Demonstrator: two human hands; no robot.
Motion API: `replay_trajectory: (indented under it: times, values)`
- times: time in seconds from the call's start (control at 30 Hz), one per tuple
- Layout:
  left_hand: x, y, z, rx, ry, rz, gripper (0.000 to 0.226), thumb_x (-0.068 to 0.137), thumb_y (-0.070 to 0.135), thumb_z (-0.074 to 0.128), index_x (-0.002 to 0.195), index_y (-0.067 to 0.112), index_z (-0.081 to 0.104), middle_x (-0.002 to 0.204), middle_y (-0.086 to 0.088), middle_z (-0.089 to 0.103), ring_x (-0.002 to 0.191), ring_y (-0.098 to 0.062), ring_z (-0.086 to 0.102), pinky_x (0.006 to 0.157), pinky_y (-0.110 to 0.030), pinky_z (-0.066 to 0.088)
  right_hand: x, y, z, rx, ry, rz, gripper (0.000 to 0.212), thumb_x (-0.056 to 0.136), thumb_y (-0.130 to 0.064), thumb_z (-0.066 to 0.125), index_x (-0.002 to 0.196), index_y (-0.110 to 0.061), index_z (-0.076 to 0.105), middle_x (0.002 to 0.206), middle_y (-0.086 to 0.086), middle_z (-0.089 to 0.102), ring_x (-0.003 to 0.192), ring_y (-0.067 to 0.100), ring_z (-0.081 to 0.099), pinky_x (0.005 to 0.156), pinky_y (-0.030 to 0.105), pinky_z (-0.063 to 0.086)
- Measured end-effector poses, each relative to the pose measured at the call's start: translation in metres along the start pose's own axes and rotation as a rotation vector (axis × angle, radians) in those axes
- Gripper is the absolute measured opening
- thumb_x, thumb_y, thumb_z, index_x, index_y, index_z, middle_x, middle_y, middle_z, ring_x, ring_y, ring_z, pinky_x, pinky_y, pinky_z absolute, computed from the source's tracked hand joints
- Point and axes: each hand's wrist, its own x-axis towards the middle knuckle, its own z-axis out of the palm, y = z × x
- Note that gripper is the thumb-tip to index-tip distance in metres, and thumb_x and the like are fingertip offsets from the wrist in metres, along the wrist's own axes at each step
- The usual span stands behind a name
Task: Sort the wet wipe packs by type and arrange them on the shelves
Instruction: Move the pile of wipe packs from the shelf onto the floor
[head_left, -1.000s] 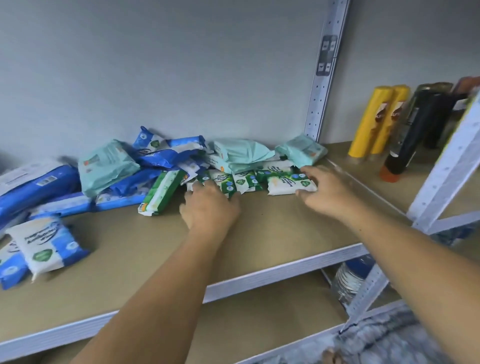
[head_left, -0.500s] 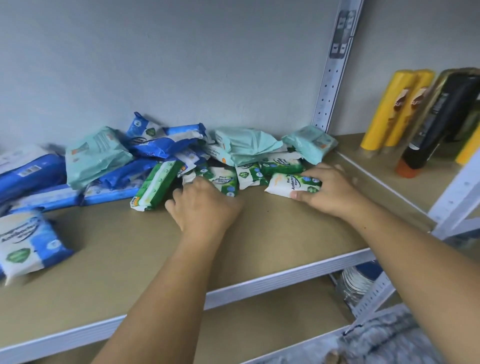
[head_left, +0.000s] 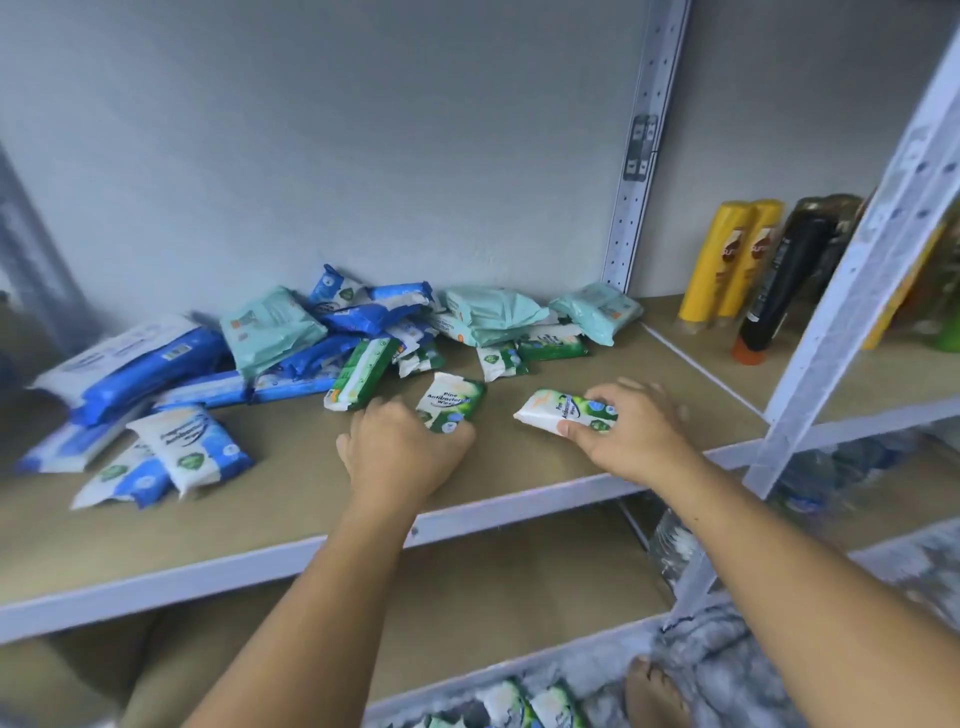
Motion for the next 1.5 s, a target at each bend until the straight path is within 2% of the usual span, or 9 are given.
replay_trajectory:
  times: [0.23, 0.4, 0.57, 0.67, 0.73, 0.83, 0.97, 1.13, 1.5]
  values:
    - [-0.101, -0.033, -0.031, -0.268, -0.143, 0.119, 0.035, 0.074, 0.053, 0.069, 0.089, 0.022, 0.060, 0.090, 0.000, 0.064, 0.088, -0.021, 0.058, 0.072, -0.026, 0.039, -0.120, -0.011, 0.007, 0.189, 0.140, -0.015, 0.052, 0.071, -0.066, 0.057, 0.103, -0.027, 0.069, 0.102, -0.004, 0.068, 0.101, 0.030, 0.057, 0.089, 0.043, 0.049]
    - [-0.160, -0.090, -0.020, -0.293, -0.331, 0.106, 0.041, 0.069, 0.052, 0.068, 0.095, 0.021, 0.067, 0.096, -0.001, 0.064, 0.090, -0.018, 0.061, 0.074, -0.025, 0.041, -0.191, 0.010, 0.033, 0.302, 0.112, 0.052, 0.037, 0.079, -0.046, 0.075, 0.103, -0.019, 0.068, 0.098, 0.000, 0.066, 0.093, 0.024, 0.055, 0.086, 0.040, 0.049]
    - [-0.221, -0.164, 0.025, -0.007, -0.762, -0.024, 0.041, 0.072, 0.054, 0.072, 0.097, 0.021, 0.065, 0.088, 0.003, 0.065, 0.085, -0.019, 0.061, 0.066, -0.026, 0.044, -0.255, 0.031, 0.085, 0.272, -0.432, 0.370, 0.054, 0.074, -0.057, 0.080, 0.114, -0.022, 0.071, 0.108, -0.002, 0.071, 0.096, 0.017, 0.066, 0.086, 0.029, 0.052]
    - [-0.254, -0.200, 0.059, 0.208, -1.000, -0.050, 0.059, 0.058, 0.065, 0.065, 0.102, 0.027, 0.067, 0.103, 0.003, 0.068, 0.099, -0.018, 0.064, 0.084, -0.029, 0.054, -0.289, 0.041, 0.121, -0.019, -0.743, 0.299, 0.055, 0.071, -0.060, 0.080, 0.111, -0.023, 0.070, 0.113, -0.001, 0.070, 0.102, 0.019, 0.066, 0.082, 0.023, 0.049]
    - [-0.274, -0.220, 0.079, 0.368, -1.091, 0.035, 0.055, 0.069, 0.059, 0.067, 0.114, 0.027, 0.067, 0.116, 0.002, 0.063, 0.115, -0.022, 0.059, 0.097, -0.037, 0.049, -0.309, 0.046, 0.139, -0.177, -0.866, 0.223, 0.052, 0.070, -0.058, 0.077, 0.106, -0.022, 0.068, 0.112, 0.001, 0.069, 0.102, 0.022, 0.066, 0.082, 0.026, 0.052]
    - [-0.305, -0.247, 0.108, 0.442, -1.144, 0.123, 0.039, 0.081, 0.048, 0.067, 0.114, 0.028, 0.066, 0.118, 0.001, 0.062, 0.119, -0.024, 0.057, 0.102, -0.042, 0.043, -0.333, 0.053, 0.161, -0.390, -1.052, 0.095, 0.042, 0.072, -0.043, 0.076, 0.105, -0.019, 0.067, 0.110, 0.004, 0.068, 0.101, 0.026, 0.067, 0.080, 0.027, 0.053]
    - [-0.336, -0.273, 0.143, 0.474, -1.151, 0.199, 0.051, 0.087, 0.049, 0.060, 0.134, 0.031, 0.056, 0.127, 0.000, 0.059, 0.122, -0.023, 0.055, 0.101, -0.040, 0.041, -0.354, 0.066, 0.195, -0.487, -1.202, 0.054, 0.041, 0.075, -0.031, 0.075, 0.113, -0.018, 0.065, 0.114, 0.007, 0.069, 0.102, 0.027, 0.069, 0.083, 0.030, 0.056]
    - [-0.364, -0.287, 0.172, 0.448, -1.053, 0.302, 0.058, 0.093, 0.042, 0.055, 0.145, 0.025, 0.037, 0.128, -0.004, 0.061, 0.118, -0.027, 0.056, 0.100, -0.039, 0.039, -0.379, 0.083, 0.233, -0.502, -1.162, 0.036, 0.044, 0.082, -0.018, 0.070, 0.123, -0.019, 0.053, 0.124, 0.006, 0.060, 0.115, 0.028, 0.059, 0.087, 0.036, 0.053]
    - [-0.367, -0.294, 0.188, 0.434, -1.047, 0.266, 0.053, 0.093, 0.043, 0.058, 0.141, 0.026, 0.045, 0.138, -0.002, 0.049, 0.118, -0.027, 0.055, 0.096, -0.039, 0.043, -0.380, 0.088, 0.259, -0.624, -1.067, 0.020, 0.049, 0.090, -0.022, 0.068, 0.136, -0.022, 0.051, 0.131, 0.005, 0.057, 0.118, 0.026, 0.059, 0.089, 0.036, 0.051]
